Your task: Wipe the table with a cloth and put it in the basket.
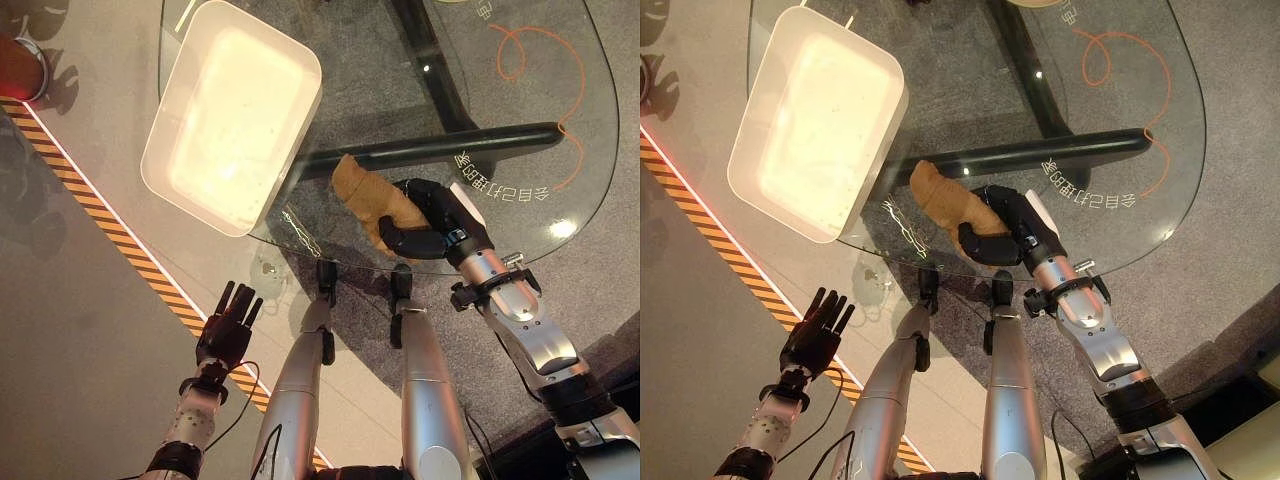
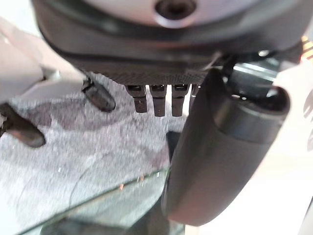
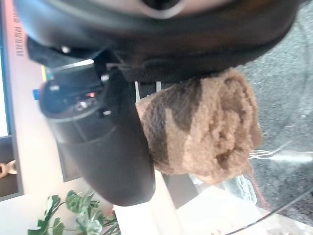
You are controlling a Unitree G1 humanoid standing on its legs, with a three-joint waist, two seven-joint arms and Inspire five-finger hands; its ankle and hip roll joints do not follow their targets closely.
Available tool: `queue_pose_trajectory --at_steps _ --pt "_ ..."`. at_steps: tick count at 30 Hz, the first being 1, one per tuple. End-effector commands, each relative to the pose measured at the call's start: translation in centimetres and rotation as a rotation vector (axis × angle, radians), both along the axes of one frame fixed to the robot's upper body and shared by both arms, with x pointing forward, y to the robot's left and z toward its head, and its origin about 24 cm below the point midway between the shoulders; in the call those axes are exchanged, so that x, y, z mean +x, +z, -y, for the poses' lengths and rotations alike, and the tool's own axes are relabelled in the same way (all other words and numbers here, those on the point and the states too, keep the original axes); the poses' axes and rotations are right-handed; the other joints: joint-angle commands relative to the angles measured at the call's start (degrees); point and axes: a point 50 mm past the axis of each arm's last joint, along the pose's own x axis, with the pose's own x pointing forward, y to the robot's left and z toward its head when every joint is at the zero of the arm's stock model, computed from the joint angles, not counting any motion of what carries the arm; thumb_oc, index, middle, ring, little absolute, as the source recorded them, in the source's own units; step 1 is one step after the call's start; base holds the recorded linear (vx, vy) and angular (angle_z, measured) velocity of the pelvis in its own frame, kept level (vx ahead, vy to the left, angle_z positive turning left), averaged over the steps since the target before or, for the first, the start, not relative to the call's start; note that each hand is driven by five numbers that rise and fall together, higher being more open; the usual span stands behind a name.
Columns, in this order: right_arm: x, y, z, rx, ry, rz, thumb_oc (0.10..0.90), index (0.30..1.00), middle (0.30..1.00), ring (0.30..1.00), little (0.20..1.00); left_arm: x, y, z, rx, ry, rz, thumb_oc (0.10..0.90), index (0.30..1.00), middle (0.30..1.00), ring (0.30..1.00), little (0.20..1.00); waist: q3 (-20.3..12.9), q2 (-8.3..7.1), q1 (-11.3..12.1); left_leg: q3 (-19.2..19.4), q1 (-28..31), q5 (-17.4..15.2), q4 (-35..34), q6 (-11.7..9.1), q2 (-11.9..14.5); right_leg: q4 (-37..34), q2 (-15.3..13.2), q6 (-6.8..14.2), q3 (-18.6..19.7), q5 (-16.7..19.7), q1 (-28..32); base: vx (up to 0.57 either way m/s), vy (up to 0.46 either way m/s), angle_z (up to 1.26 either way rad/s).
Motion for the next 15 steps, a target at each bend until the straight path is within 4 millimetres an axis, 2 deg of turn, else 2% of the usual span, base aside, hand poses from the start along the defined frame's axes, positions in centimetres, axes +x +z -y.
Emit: queue_pose_trajectory --at_steps 1,7,13,15 --pt "-3.3 7.0 -3.2 0.094 0.255 0.322 0.100 0.300 0.300 0.300 0.200 -1.6 -0.1 0.8 -0.082 -0.064 0.151 0.800 0.900 0.900 0.900 0.900 -1.5 3.31 -1.1 1.3 -1.2 -6.6 8.5 -0.7 -0.2 -9.0 4.0 0.7 4.0 6.0 0.5 0.00 0.000 0.00" --pt "-3.9 6.9 -3.8 0.107 0.297 0.338 0.100 0.300 0.300 0.300 0.200 -1.9 2.1 3.9 -0.190 -0.248 0.417 0.800 0.900 0.900 0.900 0.900 -1.5 3.42 -0.6 1.3 -1.5 -6.3 8.0 -0.6 -0.2 -9.6 3.9 0.7 3.9 6.6 0.4 0.00 0.000 0.00" --pt "-4.3 6.9 -4.5 0.112 0.323 0.345 0.100 0.300 0.300 0.300 0.200 -1.5 5.4 6.5 -0.270 -0.435 0.636 0.800 0.900 0.900 0.900 0.900 -1.5 3.10 -0.4 1.4 -1.7 -6.1 7.5 -0.3 0.0 -10.1 3.9 0.6 3.6 7.3 0.2 0.00 0.000 0.00" --pt "-4.5 6.7 -4.7 0.112 0.332 0.348 0.100 0.300 0.300 0.300 0.200 -1.5 7.1 7.5 -0.319 -0.527 0.726 0.800 0.900 0.900 0.900 0.900 -1.5 2.92 -0.5 1.5 -2.1 -6.1 7.5 -0.2 0.1 -10.0 3.9 0.6 3.5 7.6 -0.1 0.00 0.000 0.00"
